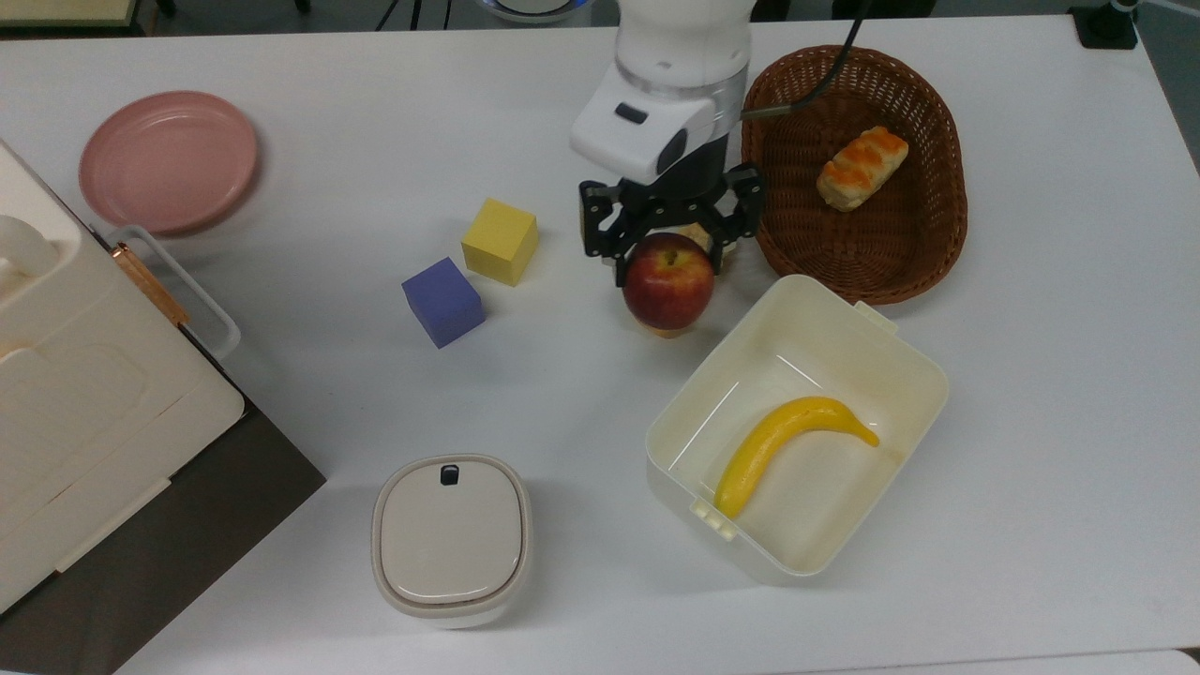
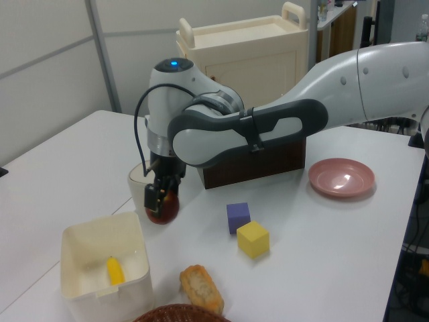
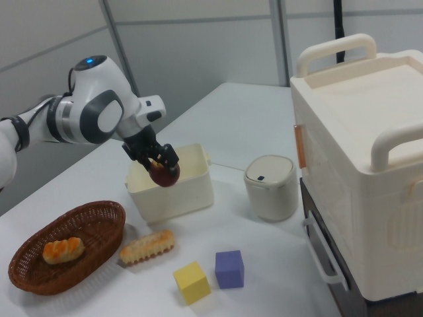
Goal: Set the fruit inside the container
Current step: 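Carry the apple over the cream container and lower it inside, then open the gripper, release the apple, and raise the arm away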
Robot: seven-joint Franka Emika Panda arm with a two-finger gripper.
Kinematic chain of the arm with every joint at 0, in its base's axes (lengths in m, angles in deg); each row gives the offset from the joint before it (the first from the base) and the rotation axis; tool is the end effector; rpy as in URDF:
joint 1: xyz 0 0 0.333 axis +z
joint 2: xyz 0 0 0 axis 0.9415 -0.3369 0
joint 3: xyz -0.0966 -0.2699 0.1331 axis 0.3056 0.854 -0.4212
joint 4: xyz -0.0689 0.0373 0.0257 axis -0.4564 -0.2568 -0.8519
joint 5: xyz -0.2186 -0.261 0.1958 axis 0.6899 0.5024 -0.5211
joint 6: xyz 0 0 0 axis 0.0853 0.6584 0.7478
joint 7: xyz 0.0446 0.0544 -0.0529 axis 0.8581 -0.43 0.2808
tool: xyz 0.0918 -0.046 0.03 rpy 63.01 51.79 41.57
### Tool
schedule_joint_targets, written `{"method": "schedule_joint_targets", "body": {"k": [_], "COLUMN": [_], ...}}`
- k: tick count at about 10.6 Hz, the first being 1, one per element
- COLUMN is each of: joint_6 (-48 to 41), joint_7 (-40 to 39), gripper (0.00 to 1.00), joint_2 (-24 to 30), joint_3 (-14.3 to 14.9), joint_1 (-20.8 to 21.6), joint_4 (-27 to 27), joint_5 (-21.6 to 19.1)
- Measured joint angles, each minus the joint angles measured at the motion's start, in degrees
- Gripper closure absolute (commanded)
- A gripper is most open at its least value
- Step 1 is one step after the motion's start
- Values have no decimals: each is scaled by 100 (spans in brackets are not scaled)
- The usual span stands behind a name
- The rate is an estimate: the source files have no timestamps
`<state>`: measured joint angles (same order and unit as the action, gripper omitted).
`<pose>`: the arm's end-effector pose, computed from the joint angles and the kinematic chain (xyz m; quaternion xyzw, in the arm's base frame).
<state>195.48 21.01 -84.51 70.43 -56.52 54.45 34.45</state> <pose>0.6686 0.1567 0.5043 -0.9890 -0.0801 -0.1244 0.0010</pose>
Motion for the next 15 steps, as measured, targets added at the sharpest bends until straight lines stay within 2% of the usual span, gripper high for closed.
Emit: {"method": "schedule_joint_targets", "body": {"k": [1, 2, 4, 5, 6, 9, 14, 15], "joint_6": [0, 2, 336, 620, 782, 942, 908, 678], "joint_7": [13, 17, 19, 20, 20, 20, 20, 20], "gripper": [52, 42, 38, 24, 0, 0, 0, 0], "joint_2": [-9, -15, -63, -155, -292, -623, -622, -591], "joint_3": [-4, -8, -14, -15, -15, -15, -4, 26], "joint_1": [75, 147, 331, 435, 514, 604, 582, 543], "joint_4": [-111, -212, -330, -328, -329, -337, -343, -358], "joint_5": [0, 0, 0, 0, 0, 5, 5, 5]}}
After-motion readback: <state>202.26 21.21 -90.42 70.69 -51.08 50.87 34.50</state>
